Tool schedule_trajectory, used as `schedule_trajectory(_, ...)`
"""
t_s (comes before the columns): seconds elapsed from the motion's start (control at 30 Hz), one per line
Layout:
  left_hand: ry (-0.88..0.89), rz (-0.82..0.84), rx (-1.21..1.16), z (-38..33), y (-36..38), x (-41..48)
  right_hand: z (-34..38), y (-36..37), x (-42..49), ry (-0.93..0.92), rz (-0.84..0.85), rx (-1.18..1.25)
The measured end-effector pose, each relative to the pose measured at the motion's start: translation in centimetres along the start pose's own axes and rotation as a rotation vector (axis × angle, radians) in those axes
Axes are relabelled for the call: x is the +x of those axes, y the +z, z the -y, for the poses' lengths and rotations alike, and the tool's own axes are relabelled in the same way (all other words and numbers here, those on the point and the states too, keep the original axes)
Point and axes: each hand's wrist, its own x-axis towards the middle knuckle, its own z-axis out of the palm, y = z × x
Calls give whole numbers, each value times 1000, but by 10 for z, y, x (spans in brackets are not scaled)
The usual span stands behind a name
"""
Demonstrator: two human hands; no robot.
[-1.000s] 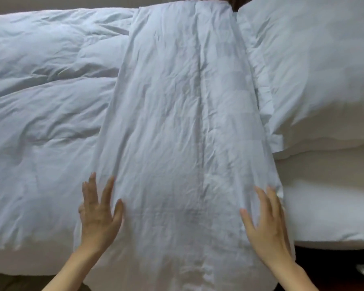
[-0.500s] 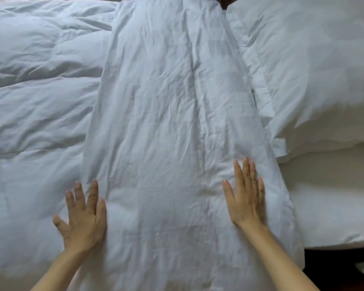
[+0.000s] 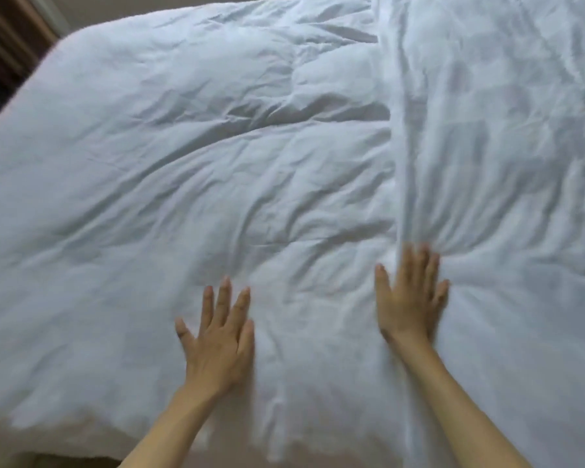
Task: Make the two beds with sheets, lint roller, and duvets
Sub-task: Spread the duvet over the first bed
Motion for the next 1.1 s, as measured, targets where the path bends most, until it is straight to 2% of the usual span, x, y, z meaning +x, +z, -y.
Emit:
schedule_trajectory(0.13,-137,102,30,144,-28,4,166,112,-121,-433,346,-29)
schedule_trajectory(0.17,-191,103,25,177,-37,4,202,121,-155,-601,425,-56)
schedule_trajectory(0.23,-328,98,-14,237,-59,6,258,122,-202,-922,727,-12)
schedule_trajectory(0.27,-390,112,-39,262,-68,8,278,115,-210,-945,910,107)
schedule_trajectory(0.3,-429,124,-54,283,-76,10,287,110,-207,-922,960,211)
schedule_trajectory(0.33,-444,128,-65,300,-81,13,289,107,-193,-837,883,299)
schedule_trajectory(0.37,-441,119,-77,313,-83,17,286,108,-169,-709,729,358)
schedule_trajectory(0.43,-422,94,-105,327,-83,27,275,106,-102,-402,290,375)
schedule_trajectory(0.47,-414,85,-116,331,-80,31,268,103,-68,-222,140,313)
schedule_trajectory(0.53,-405,69,-124,333,-68,33,269,99,-31,82,120,146)
schedule_trajectory(0.57,-399,54,-129,334,-61,32,275,106,-34,91,160,86)
schedule_trajectory(0.63,-385,23,-152,338,-48,29,280,135,-84,-203,192,-74)
schedule_trajectory(0.67,-386,22,-164,340,-45,27,278,146,-125,-370,281,-157)
schedule_trajectory(0.7,-390,35,-171,342,-43,25,268,158,-170,-490,339,-217)
schedule_trajectory(0.77,-412,66,-170,344,-43,21,237,169,-246,-637,320,-217)
schedule_trajectory(0.83,-401,41,-159,342,-44,12,224,154,-272,-796,430,-215)
schedule_trajectory(0.9,-299,-66,-142,328,-45,1,213,137,-255,-983,450,-231)
schedule_trajectory(0.93,-239,-98,-137,316,-45,-4,209,127,-236,-974,437,-210)
schedule_trajectory(0.97,-178,-121,-136,301,-43,-7,202,116,-215,-887,367,-155)
schedule_trajectory(1.03,-65,-154,-146,260,-35,-12,176,95,-170,-622,239,-113)
schedule_trajectory(1.1,31,-188,-160,212,-22,-20,133,72,-141,-411,219,-179)
